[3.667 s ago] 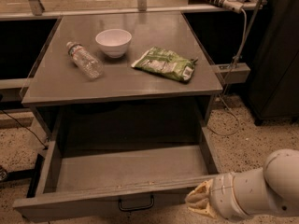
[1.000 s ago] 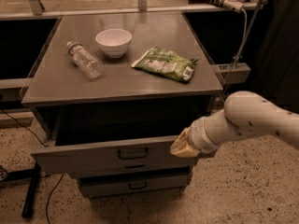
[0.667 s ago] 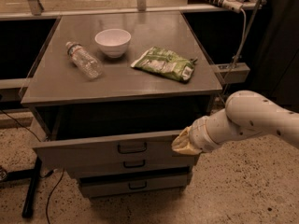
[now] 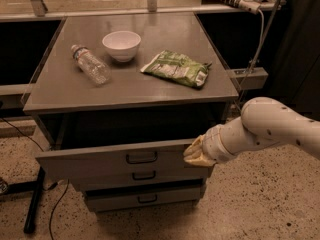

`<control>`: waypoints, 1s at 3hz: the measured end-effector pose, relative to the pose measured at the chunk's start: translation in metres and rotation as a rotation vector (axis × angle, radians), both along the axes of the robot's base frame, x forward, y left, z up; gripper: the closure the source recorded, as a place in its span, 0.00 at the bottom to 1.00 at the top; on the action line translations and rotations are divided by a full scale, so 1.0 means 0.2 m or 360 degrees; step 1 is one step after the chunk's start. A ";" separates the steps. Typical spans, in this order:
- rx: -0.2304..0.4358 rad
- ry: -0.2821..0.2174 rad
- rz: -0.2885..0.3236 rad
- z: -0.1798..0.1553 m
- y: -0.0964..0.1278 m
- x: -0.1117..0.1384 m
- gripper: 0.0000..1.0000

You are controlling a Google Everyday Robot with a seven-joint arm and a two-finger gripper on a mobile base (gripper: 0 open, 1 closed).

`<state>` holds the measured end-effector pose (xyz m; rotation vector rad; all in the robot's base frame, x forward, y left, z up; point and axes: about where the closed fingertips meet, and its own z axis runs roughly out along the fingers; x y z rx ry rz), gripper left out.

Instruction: Close top drawer

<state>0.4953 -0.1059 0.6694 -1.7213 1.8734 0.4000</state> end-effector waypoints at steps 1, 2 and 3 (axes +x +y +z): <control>0.0000 0.0000 0.0000 0.00 0.00 0.00 0.13; 0.0000 0.0000 0.0000 0.00 0.00 0.00 0.00; 0.0000 0.0000 0.0000 0.00 0.00 0.00 0.00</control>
Offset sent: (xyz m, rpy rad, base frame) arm 0.0000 0.0000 0.0000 0.0000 0.0000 0.0000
